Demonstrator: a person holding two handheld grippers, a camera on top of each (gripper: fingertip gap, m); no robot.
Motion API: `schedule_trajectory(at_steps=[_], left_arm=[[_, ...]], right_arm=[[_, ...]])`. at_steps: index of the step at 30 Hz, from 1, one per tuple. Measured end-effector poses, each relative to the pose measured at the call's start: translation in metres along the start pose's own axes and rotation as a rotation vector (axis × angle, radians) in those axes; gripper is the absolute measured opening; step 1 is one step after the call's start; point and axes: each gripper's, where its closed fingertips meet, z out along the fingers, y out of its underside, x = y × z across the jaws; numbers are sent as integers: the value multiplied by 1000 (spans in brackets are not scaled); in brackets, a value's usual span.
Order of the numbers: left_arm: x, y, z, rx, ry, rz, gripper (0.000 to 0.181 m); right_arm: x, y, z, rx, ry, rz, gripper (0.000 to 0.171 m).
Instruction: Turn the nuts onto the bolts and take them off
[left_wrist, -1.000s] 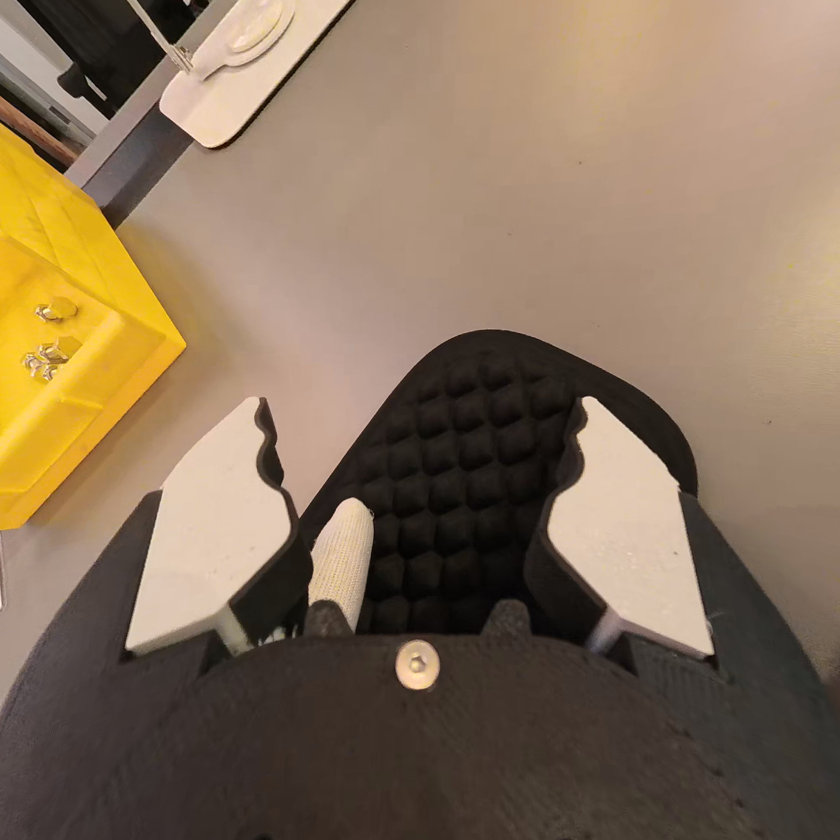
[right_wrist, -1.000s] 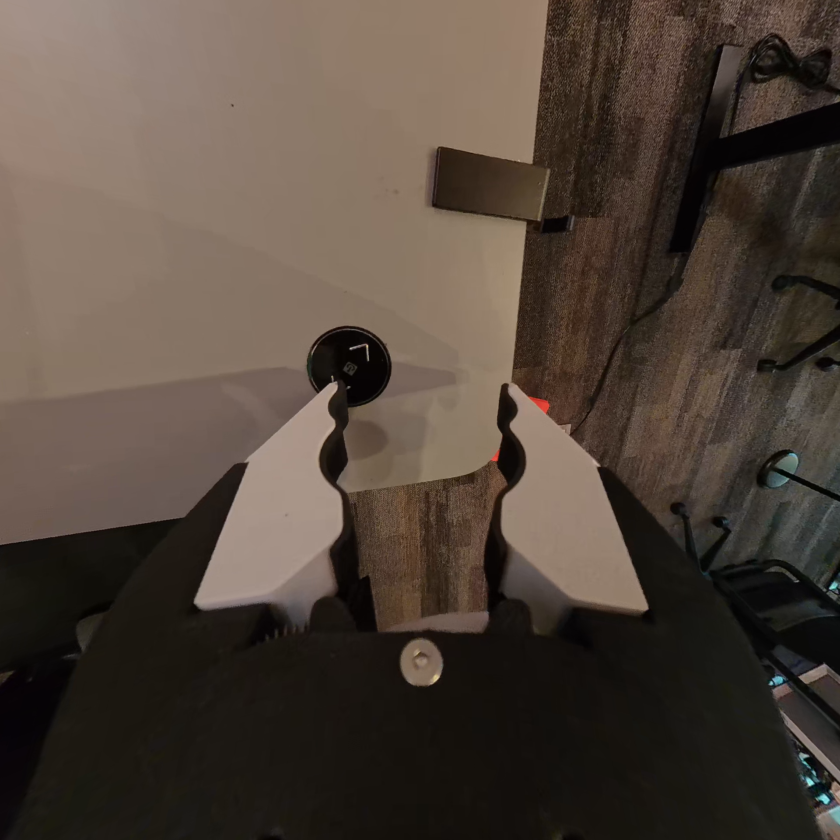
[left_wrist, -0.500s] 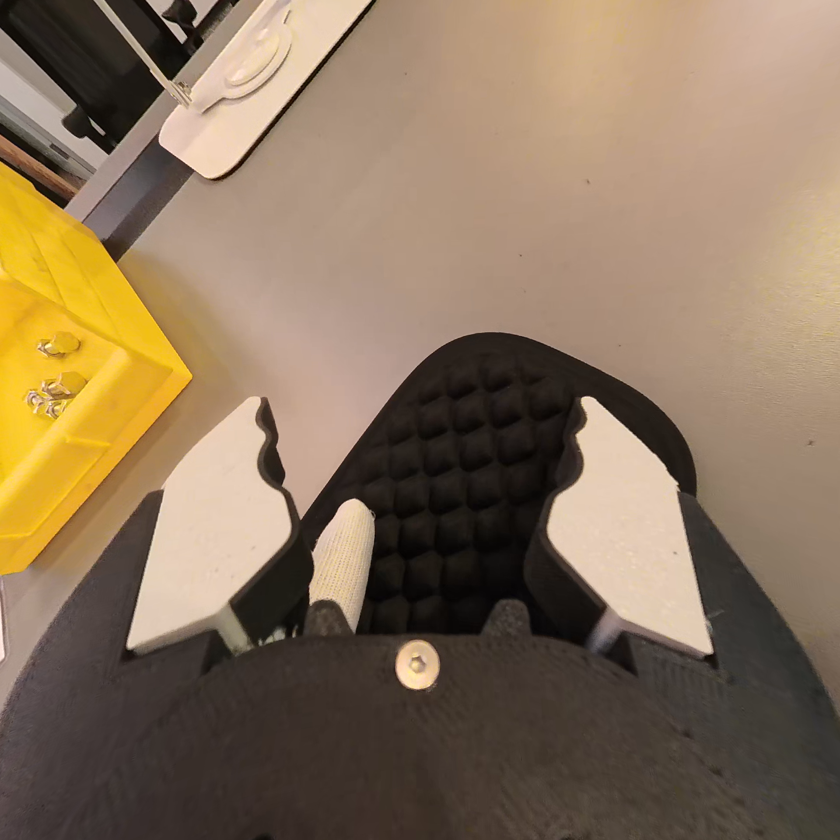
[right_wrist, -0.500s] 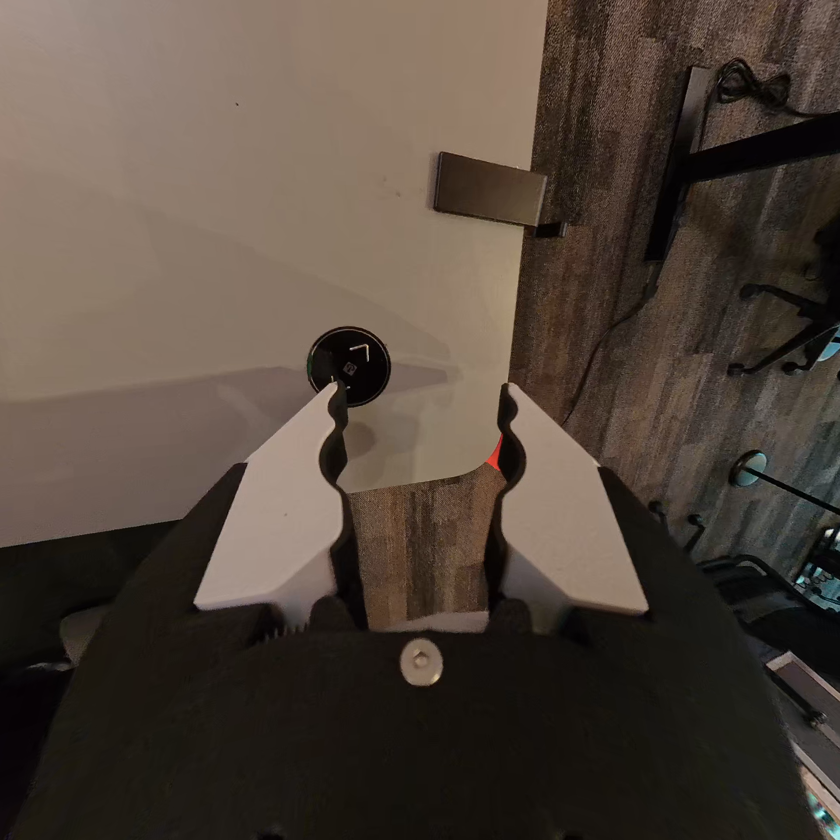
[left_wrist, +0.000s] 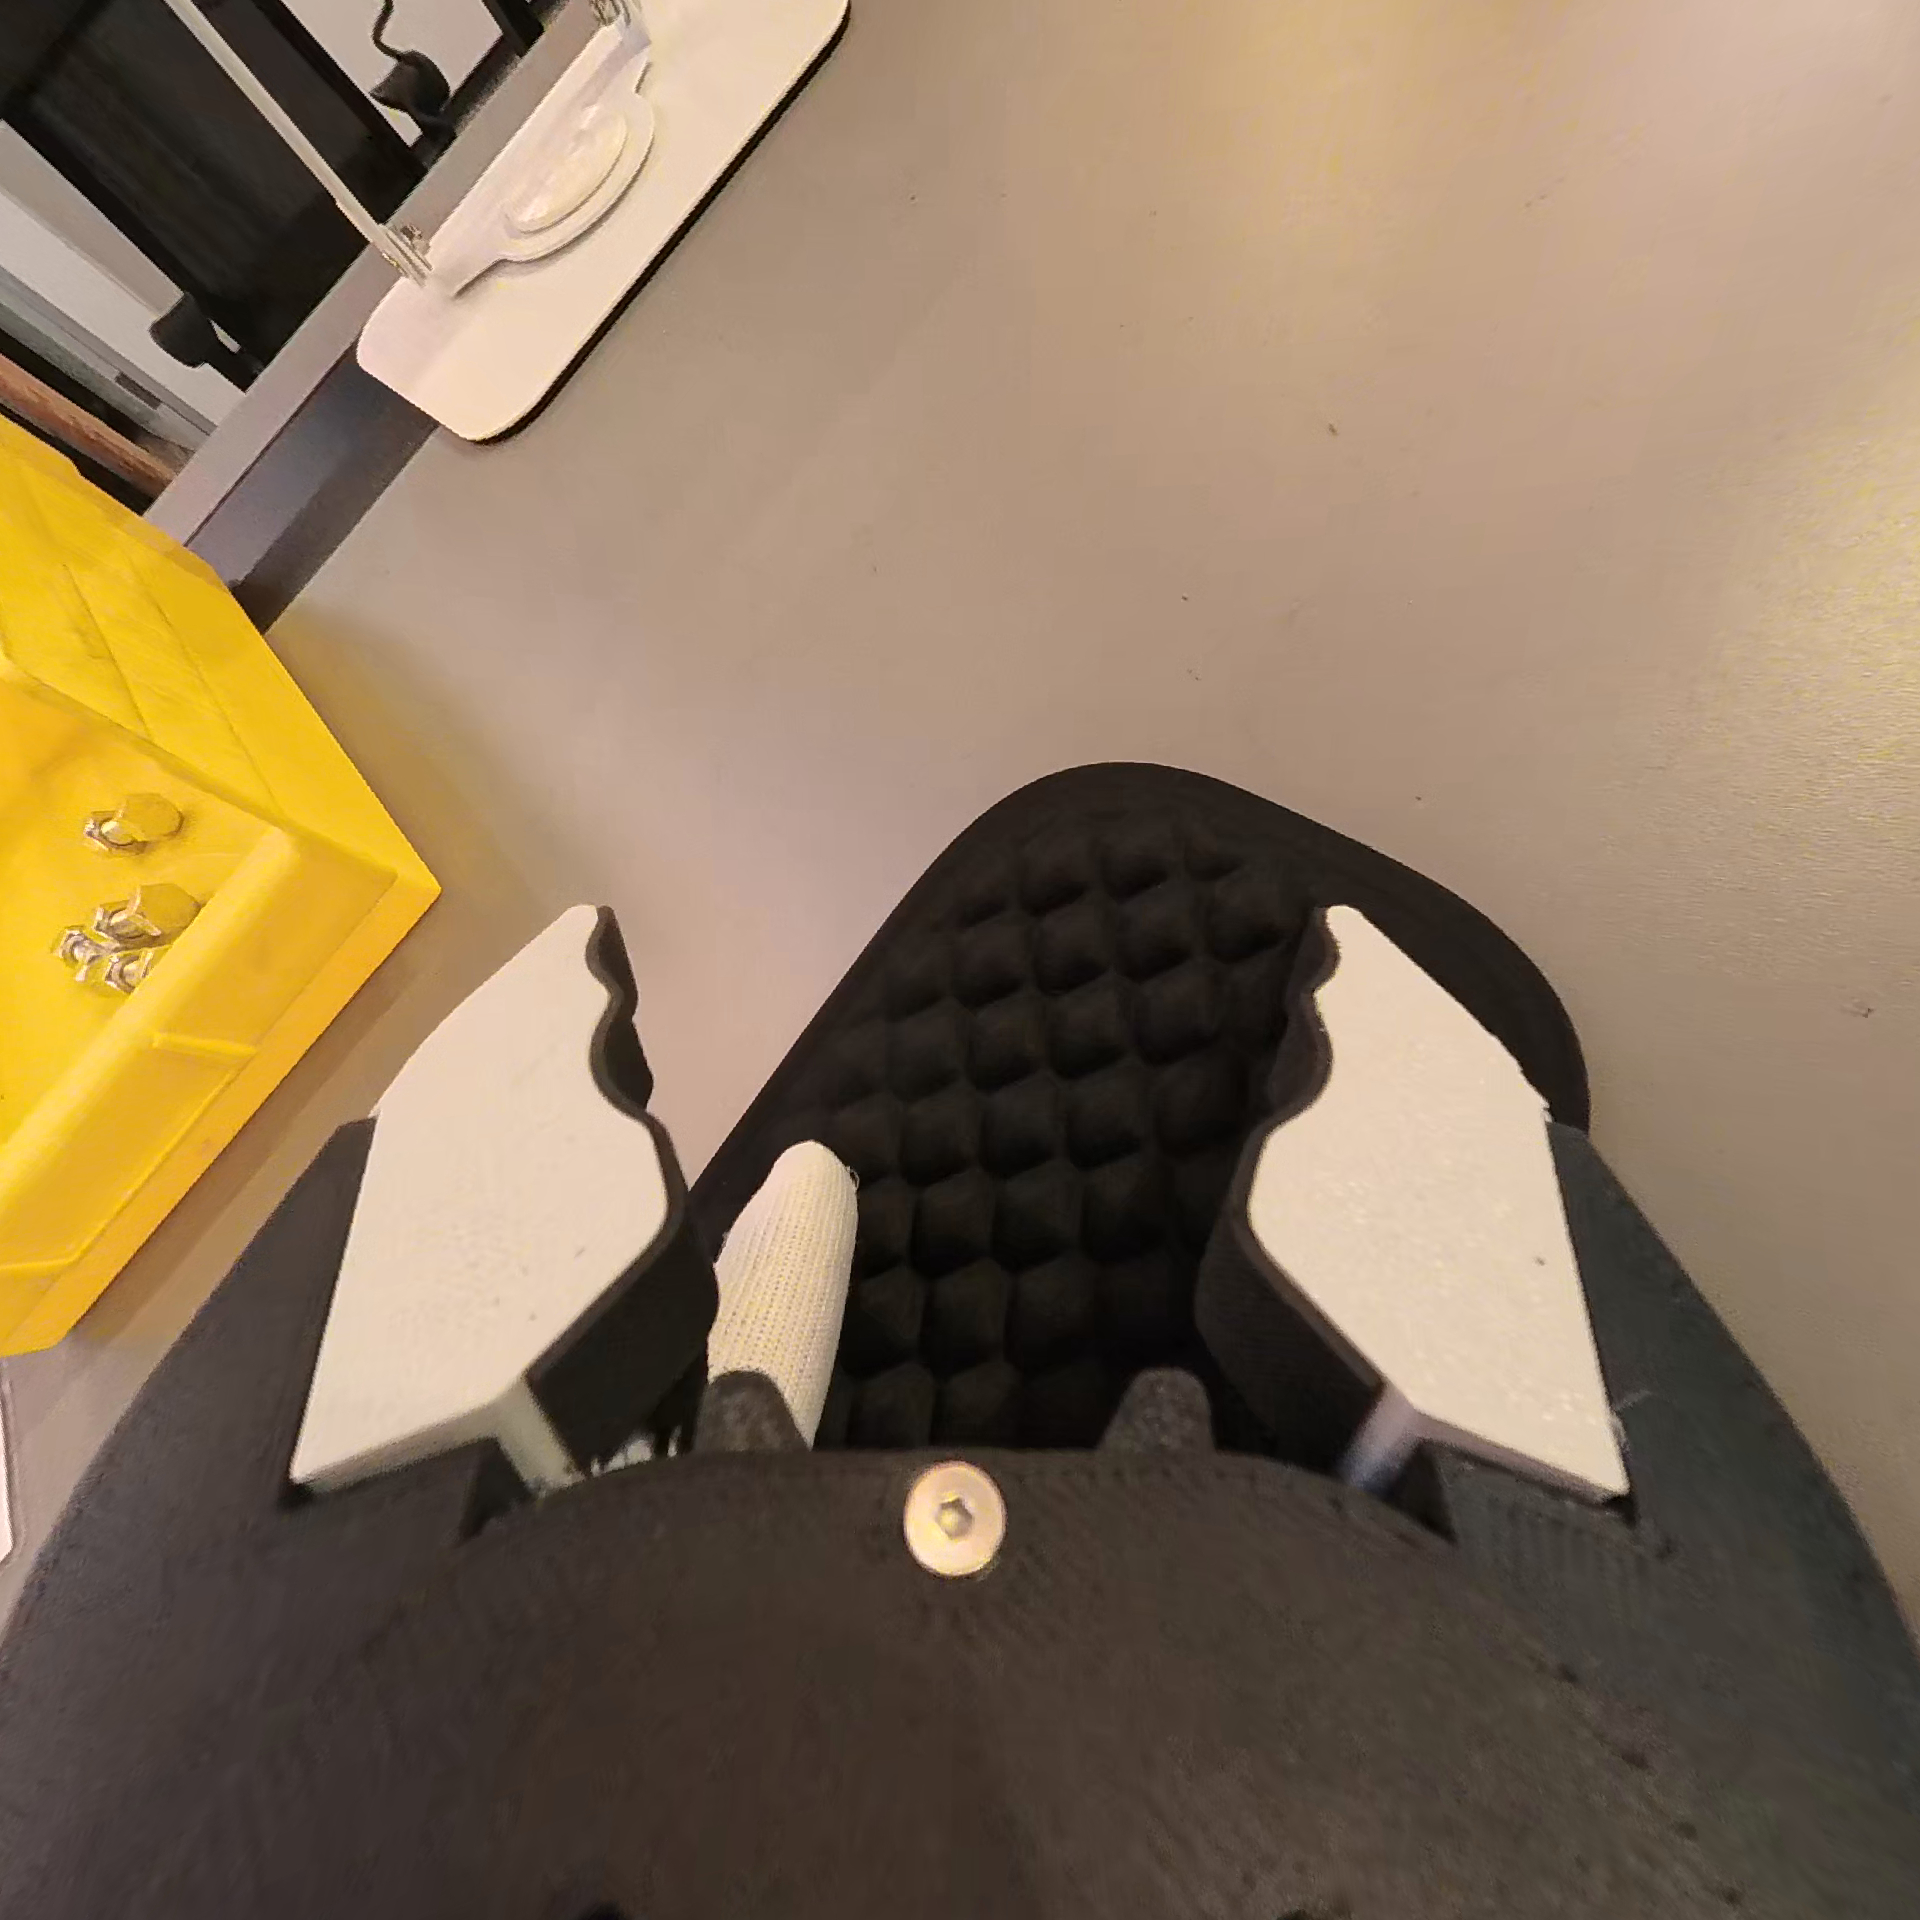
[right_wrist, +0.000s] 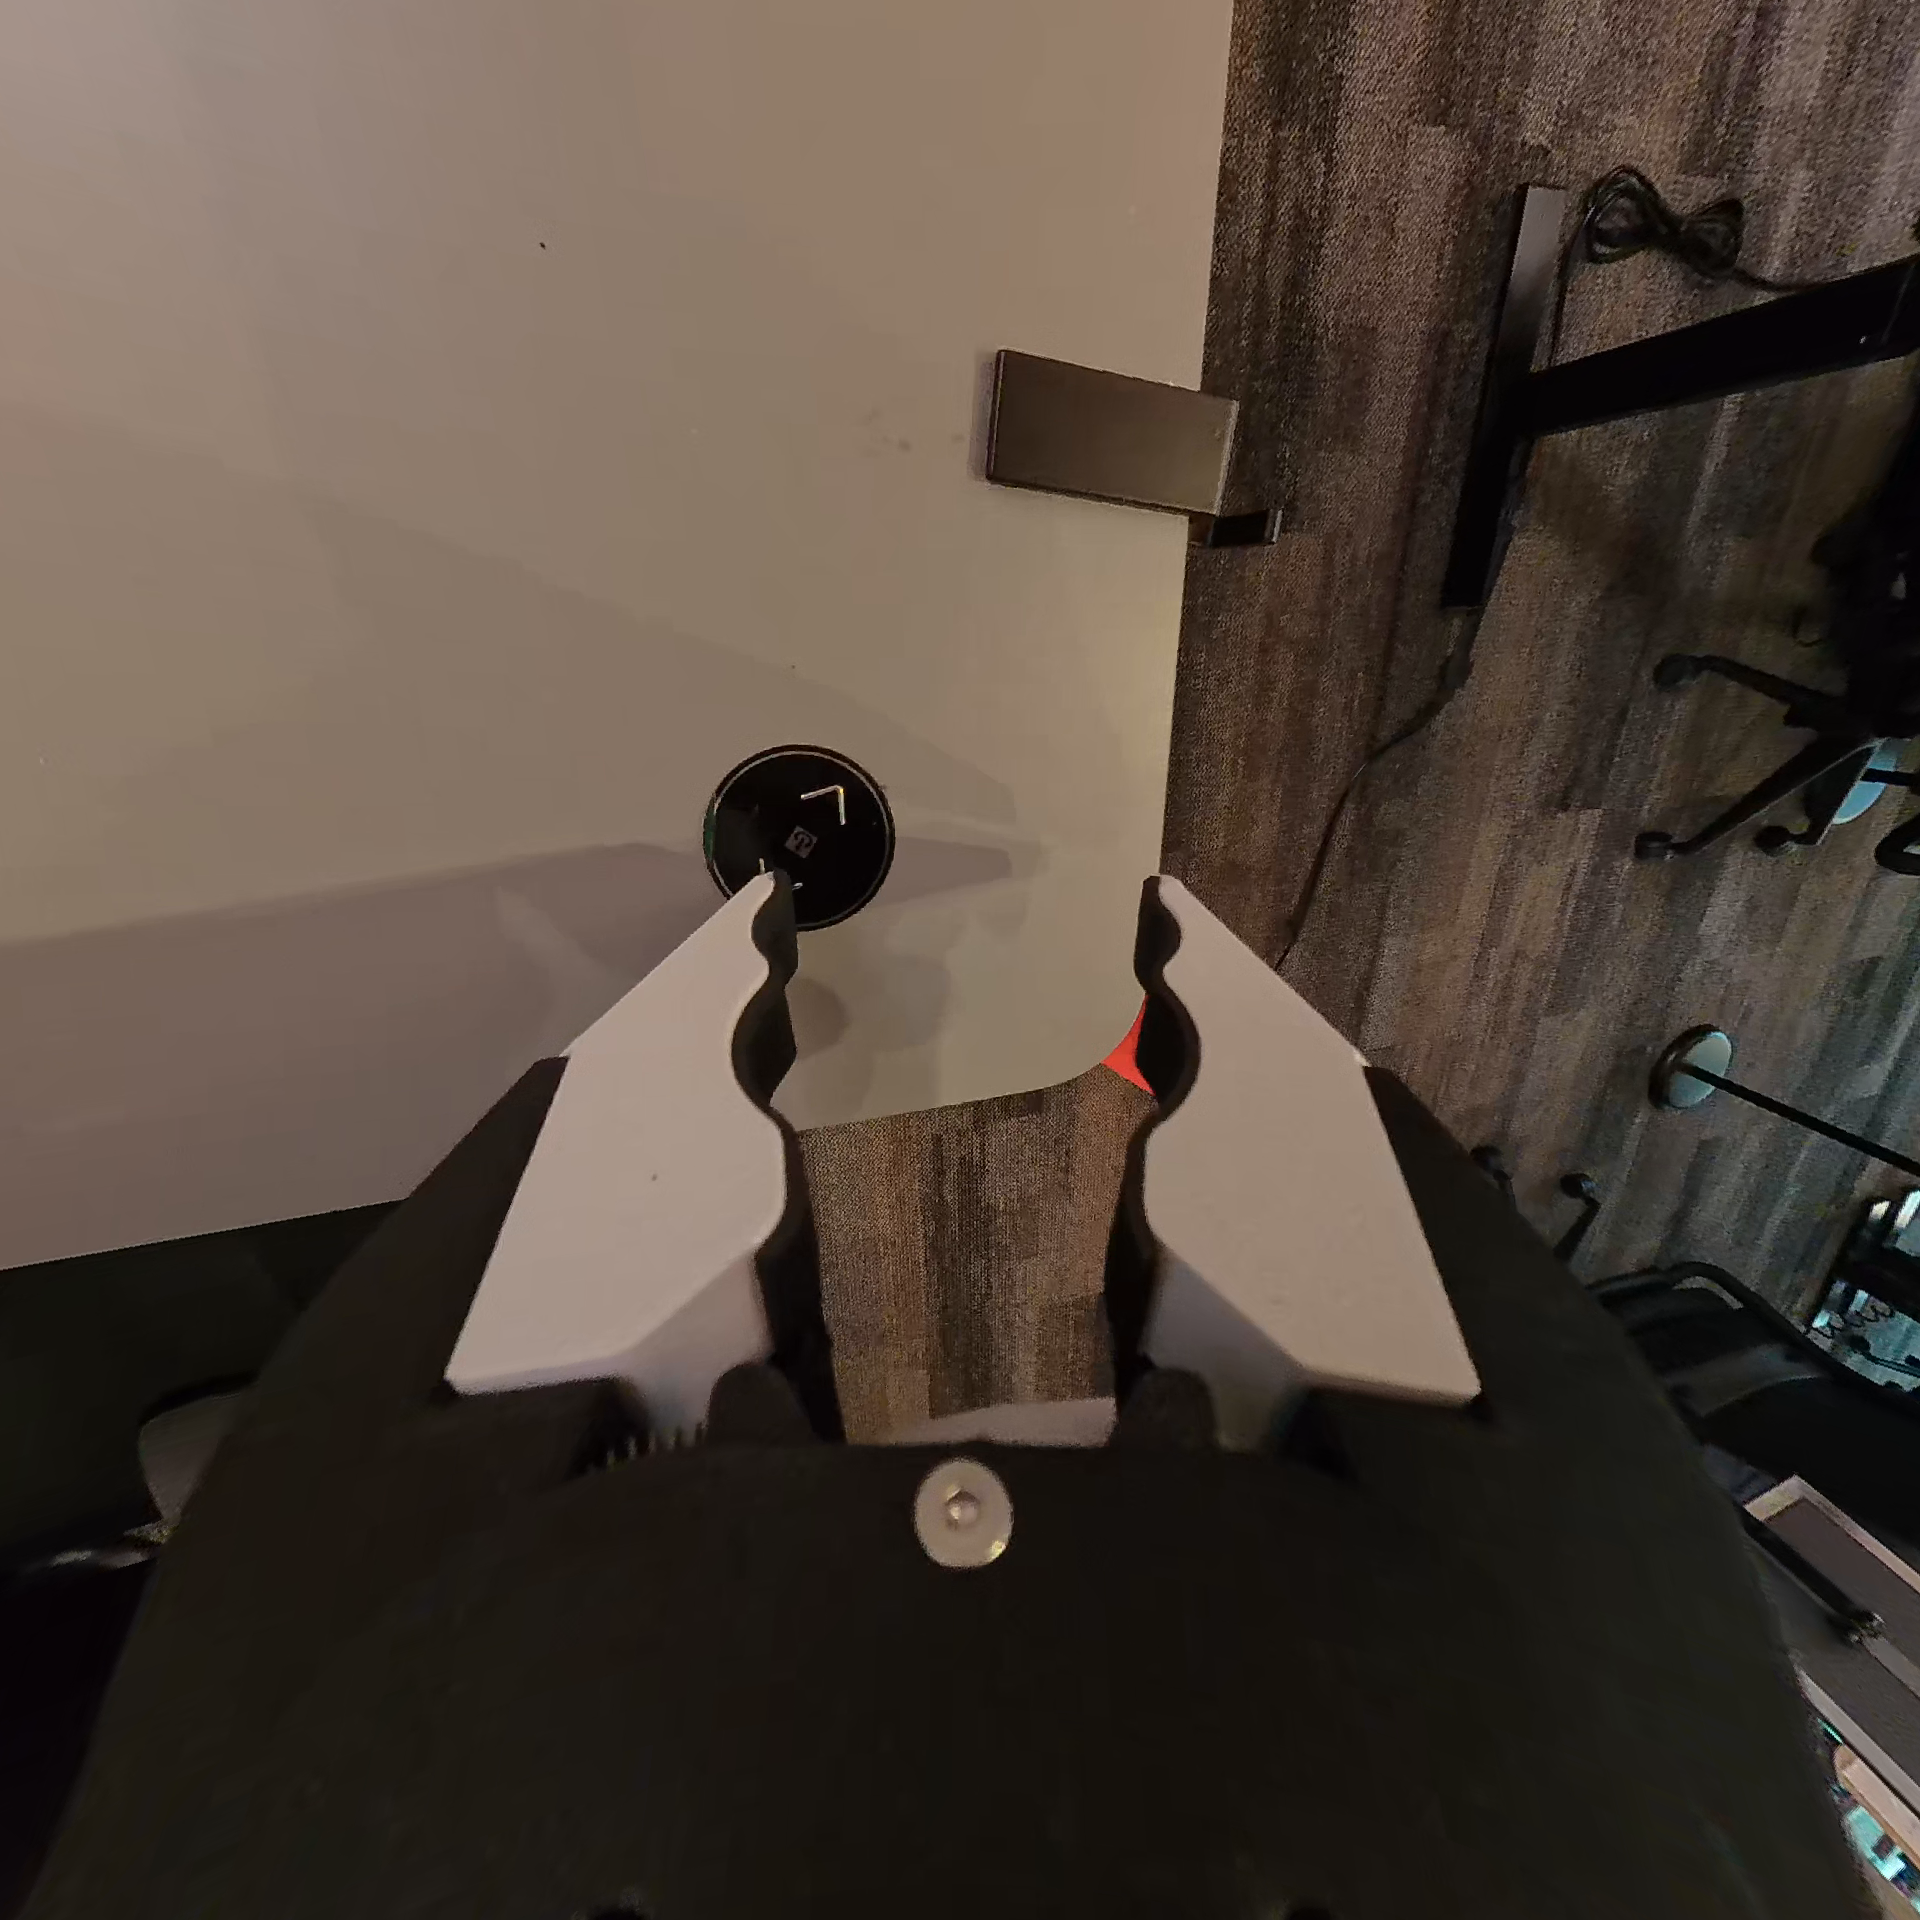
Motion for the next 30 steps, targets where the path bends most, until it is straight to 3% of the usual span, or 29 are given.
schedule_trajectory(at_steps=[23,29,30], left_arm=[[-10,-22,-18,5,3,12,116],[-13,-28,-23,11,-2,19,117],[-14,-29,-24,15,-2,17,117]], right_arm=[[10,-6,-28,44,25,5,67],[24,-9,-39,54,129,-23,90],[27,-12,-42,70,149,-19,101]])
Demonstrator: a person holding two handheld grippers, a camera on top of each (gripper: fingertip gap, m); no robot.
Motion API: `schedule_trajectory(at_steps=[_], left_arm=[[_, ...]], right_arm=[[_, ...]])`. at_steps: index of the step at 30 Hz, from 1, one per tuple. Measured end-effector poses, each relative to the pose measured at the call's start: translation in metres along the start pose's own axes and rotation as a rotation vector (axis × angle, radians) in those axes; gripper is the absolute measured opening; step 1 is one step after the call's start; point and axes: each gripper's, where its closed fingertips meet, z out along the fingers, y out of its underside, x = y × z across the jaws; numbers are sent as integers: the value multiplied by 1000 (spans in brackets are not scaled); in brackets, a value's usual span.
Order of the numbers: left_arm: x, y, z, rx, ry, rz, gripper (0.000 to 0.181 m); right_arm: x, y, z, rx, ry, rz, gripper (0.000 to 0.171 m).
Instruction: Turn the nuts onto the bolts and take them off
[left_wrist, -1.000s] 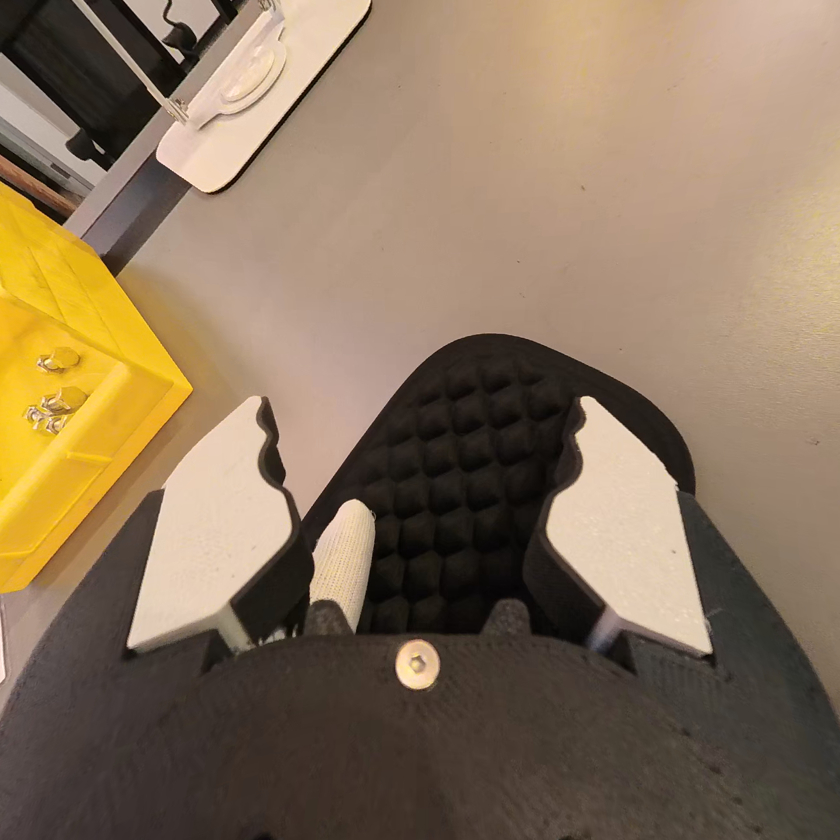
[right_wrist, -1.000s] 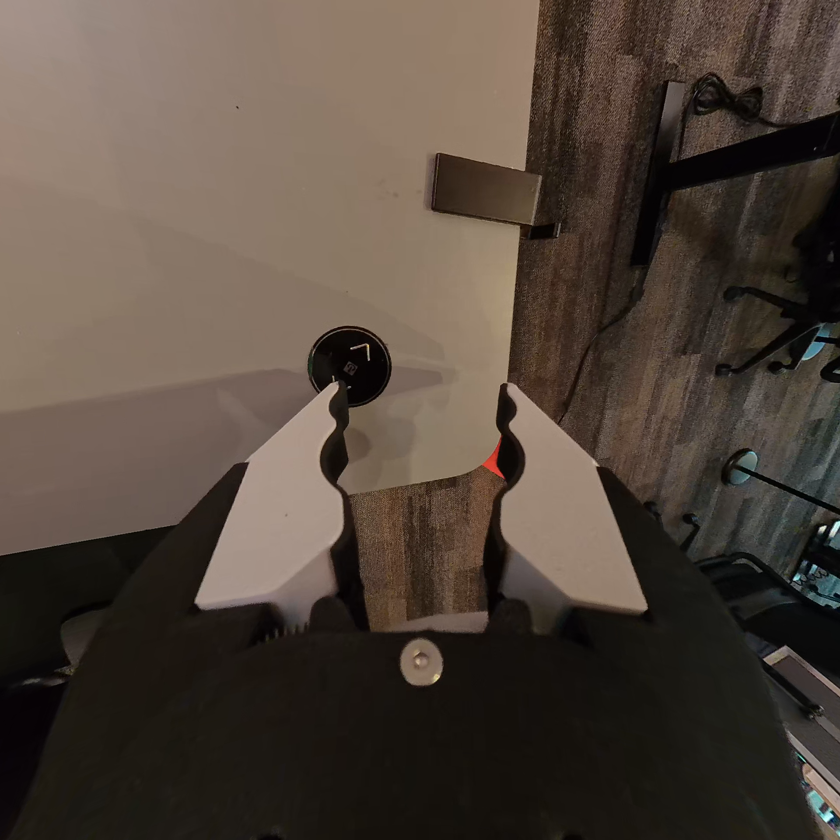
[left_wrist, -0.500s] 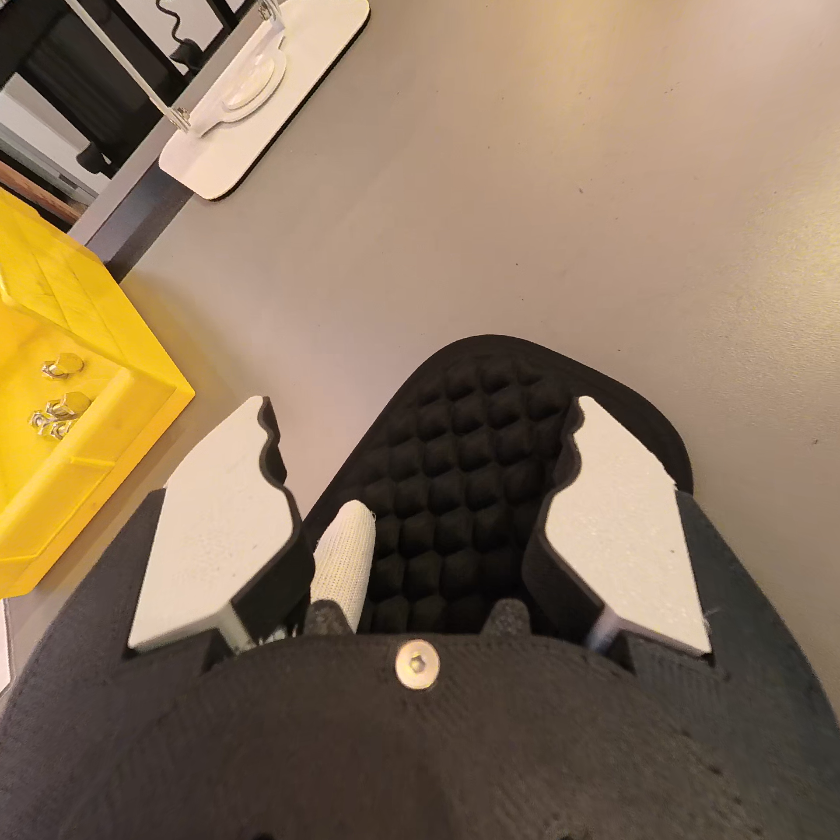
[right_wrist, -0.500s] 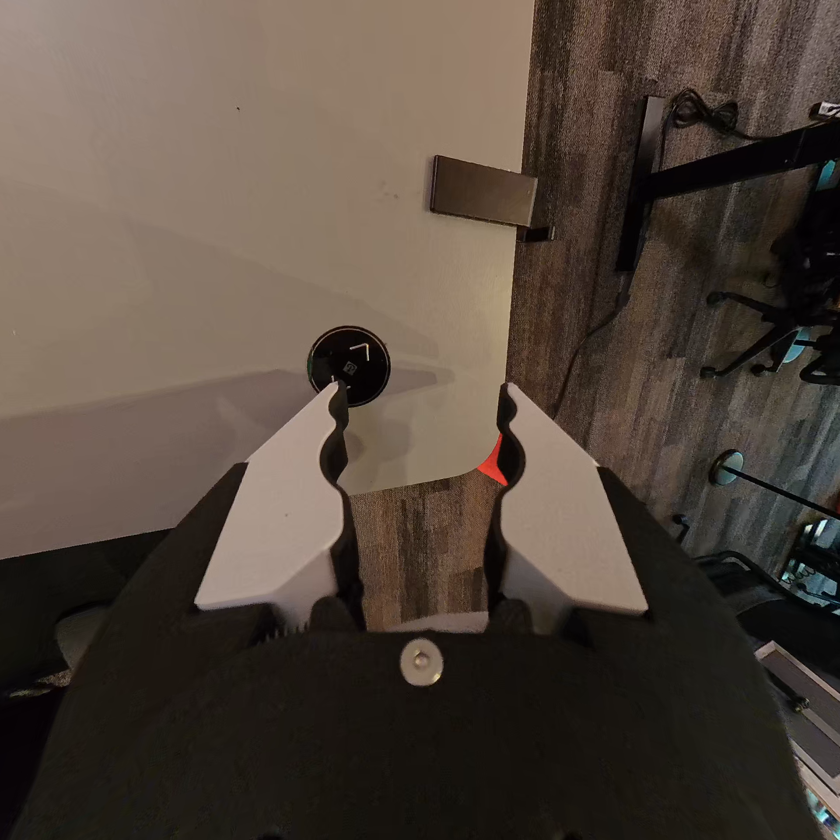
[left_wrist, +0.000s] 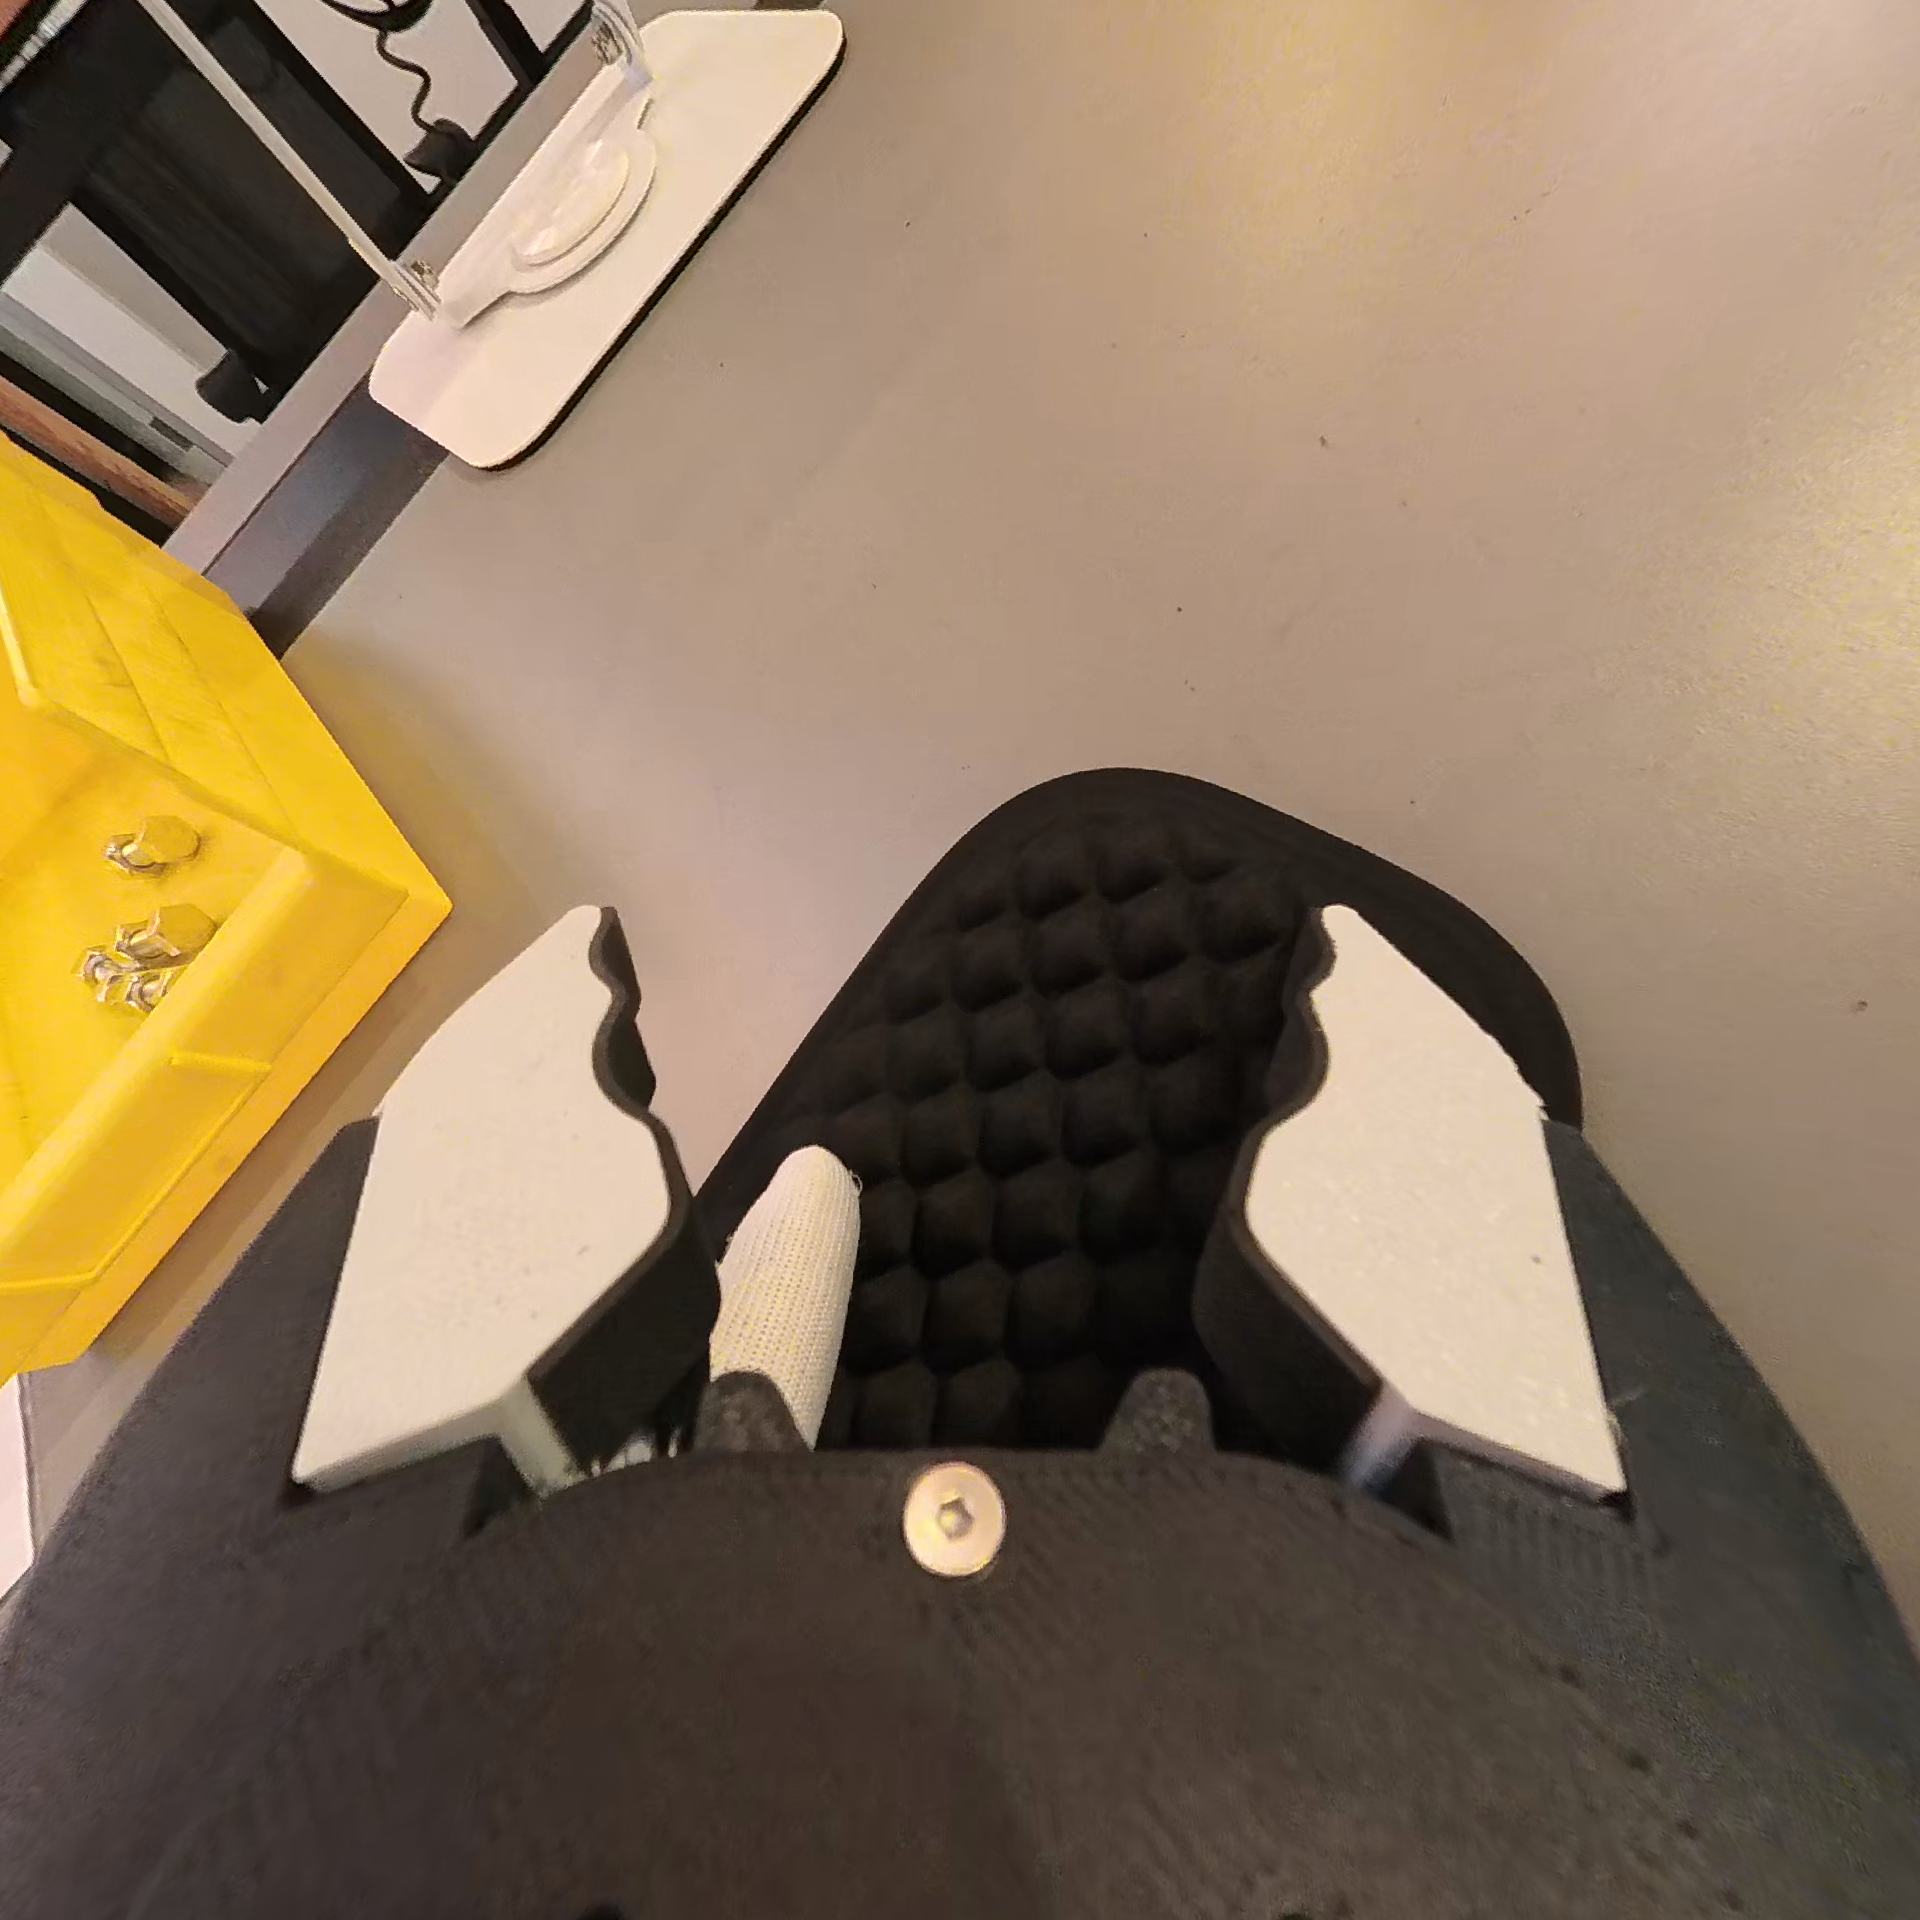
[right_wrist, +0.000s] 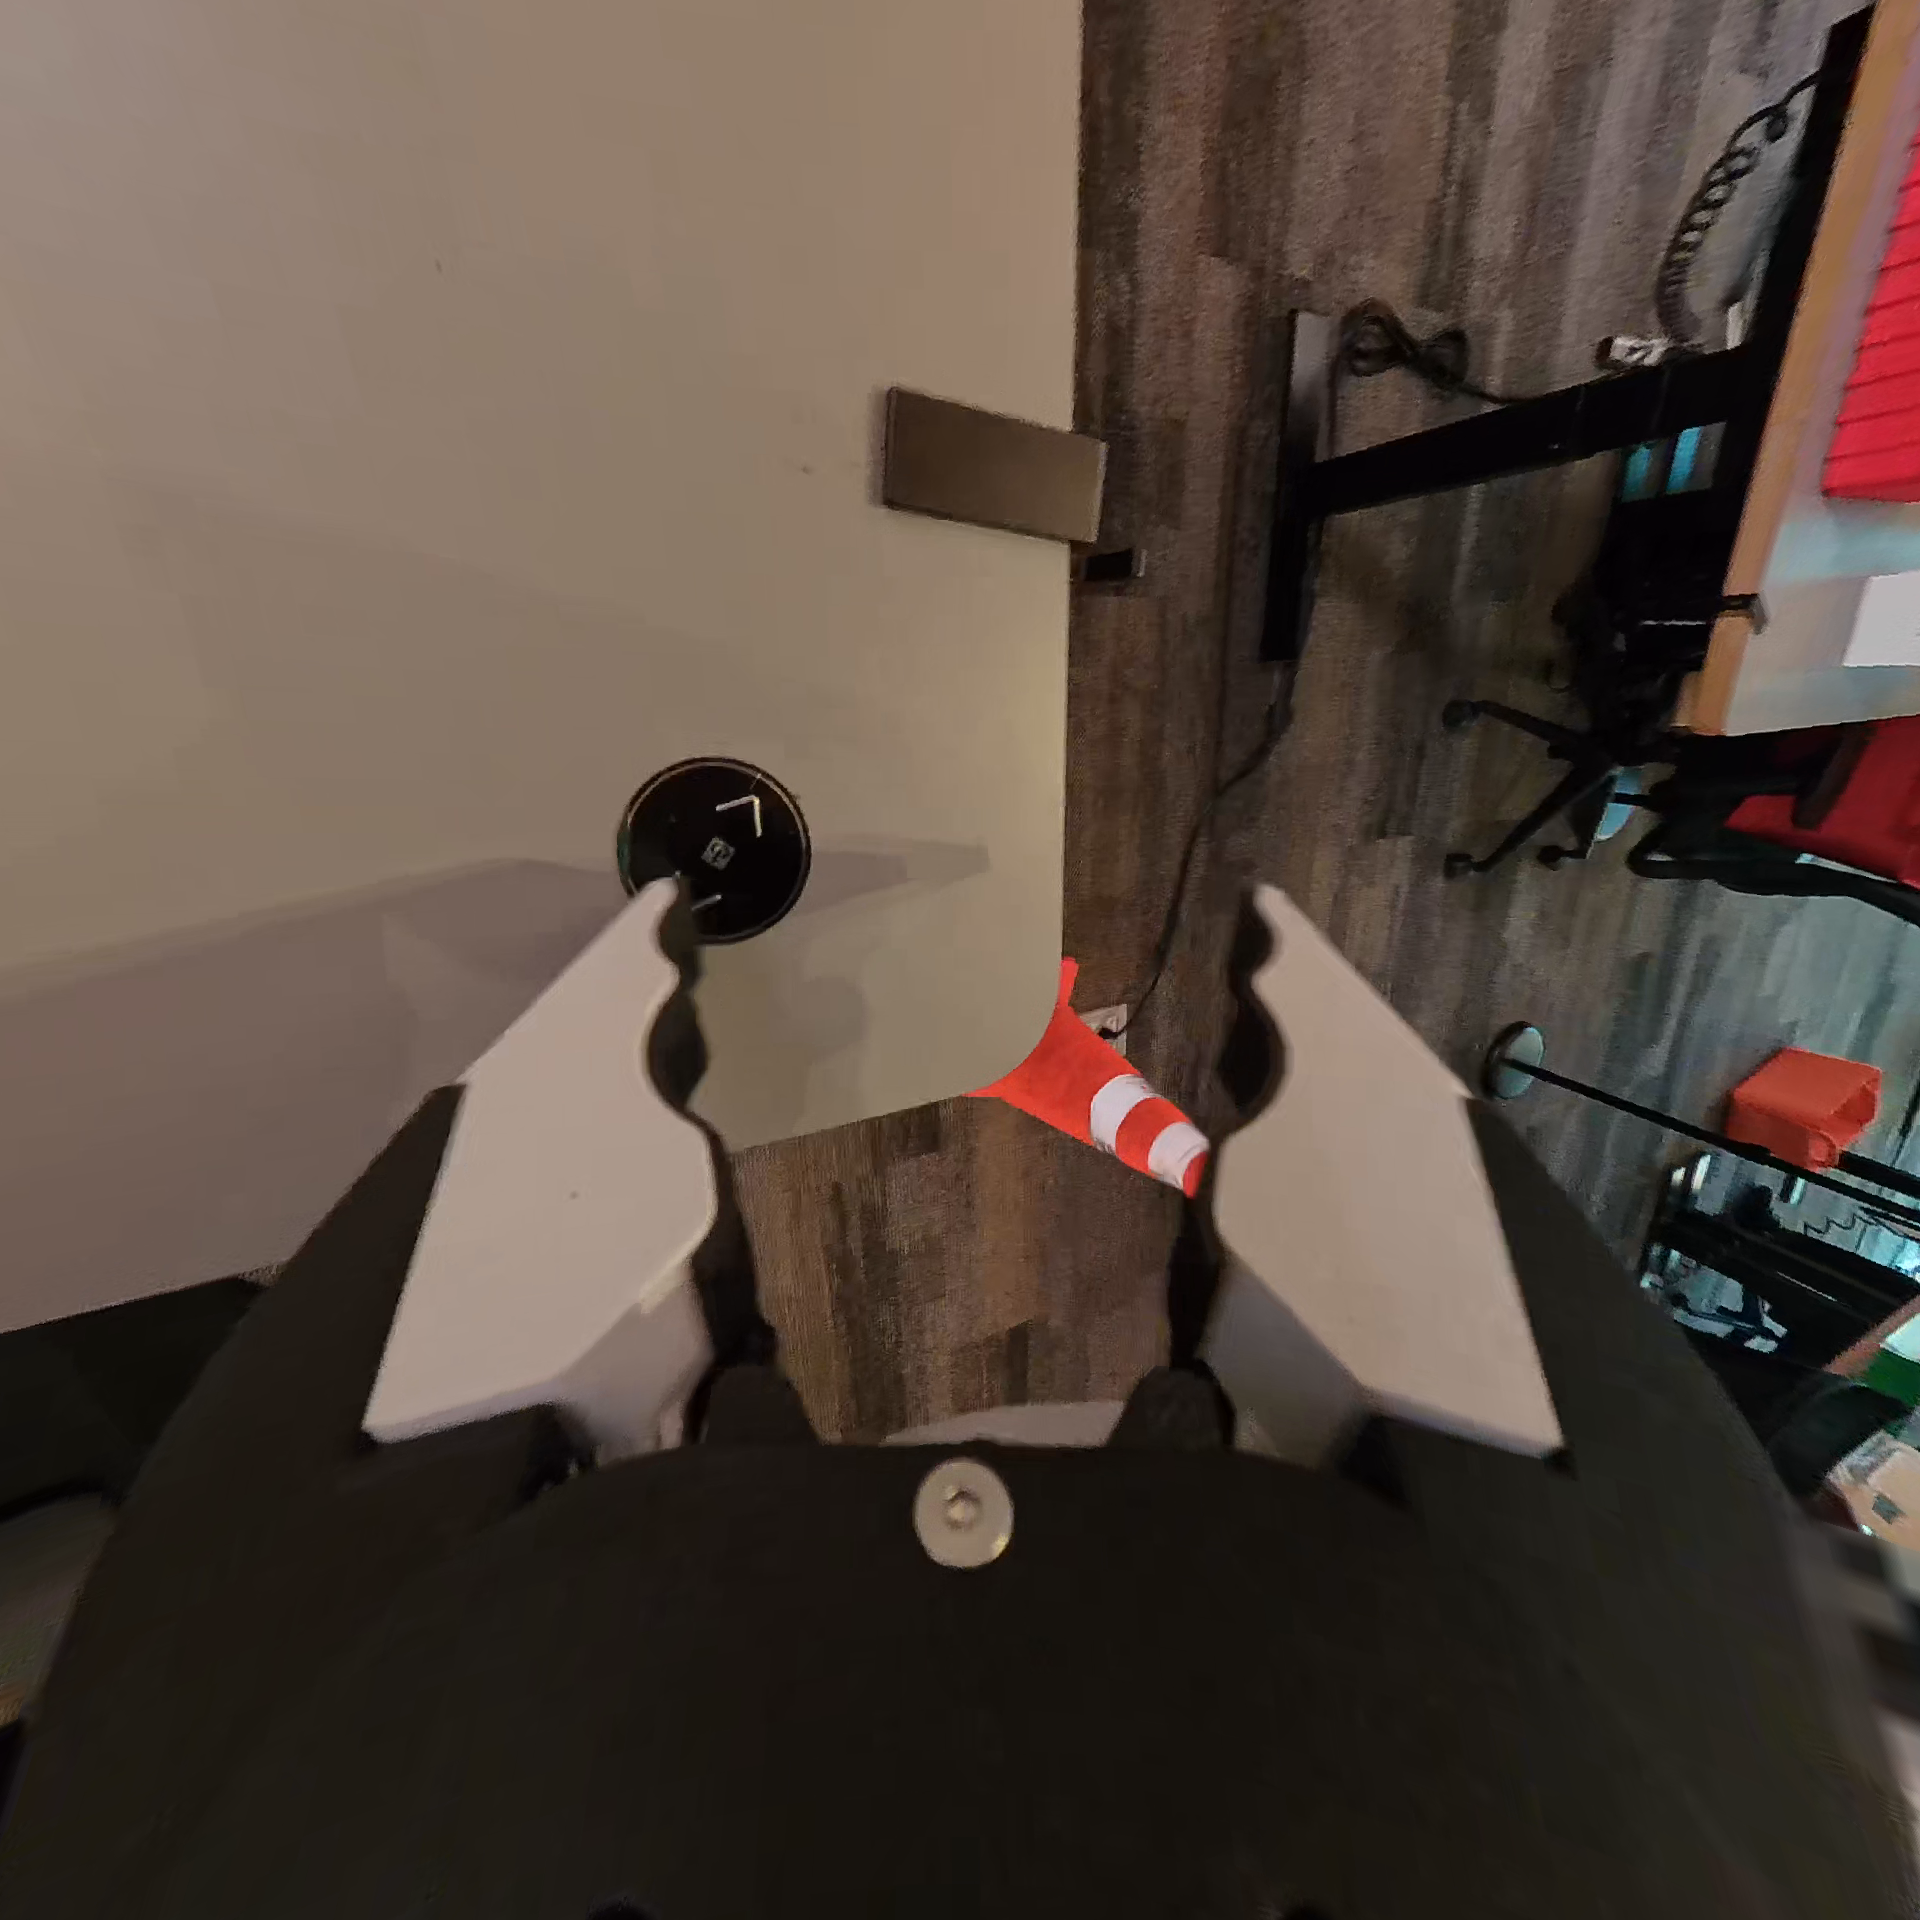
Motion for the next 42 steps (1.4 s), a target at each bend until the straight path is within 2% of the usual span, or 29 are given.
schedule_trajectory(at_steps=[3,5,9,10,12,14,15,18,20,23,26,29,32,35,42], left_arm=[[-2,-2,-2,0,-2,-4,118],[-4,-4,-3,5,-8,-4,121],[-13,-11,-7,22,-32,22,126],[-13,-14,-7,25,-26,23,126],[-12,-24,-5,44,-7,23,125],[-8,-26,3,21,10,52,126],[-5,-24,9,0,29,70,129],[-1,-20,18,-29,63,65,127],[-1,-19,18,-39,65,57,127],[2,-19,16,-24,69,67,123],[7,-19,12,-5,84,76,123],[16,-18,7,9,110,93,122],[29,-17,0,13,137,113,122],[40,-16,-9,14,146,114,123],[57,-10,-30,15,142,94,125]], right_arm=[[8,-10,-11,52,47,35,114],[14,-25,-29,118,97,48,116],[-6,-92,-93,398,151,76,110],[-26,-110,-111,477,122,66,109],[-90,-138,-138,590,-48,17,107],[-168,-152,-158,665,-249,-49,108],[-198,-157,-165,706,-282,-70,110],[-284,-162,-179,830,-439,-41,111],[-321,-162,-175,876,-481,-10,110],[-337,-170,-180,949,-424,-76,110],[-359,-173,-178,939,-494,-175,116],[-386,-176,-194,1016,-570,-320,117],[-420,-178,-215,1083,-742,-466,116],[-453,-174,-232,1122,-843,-631,116],[-502,-163,-263,1176,-942,-808,117]])
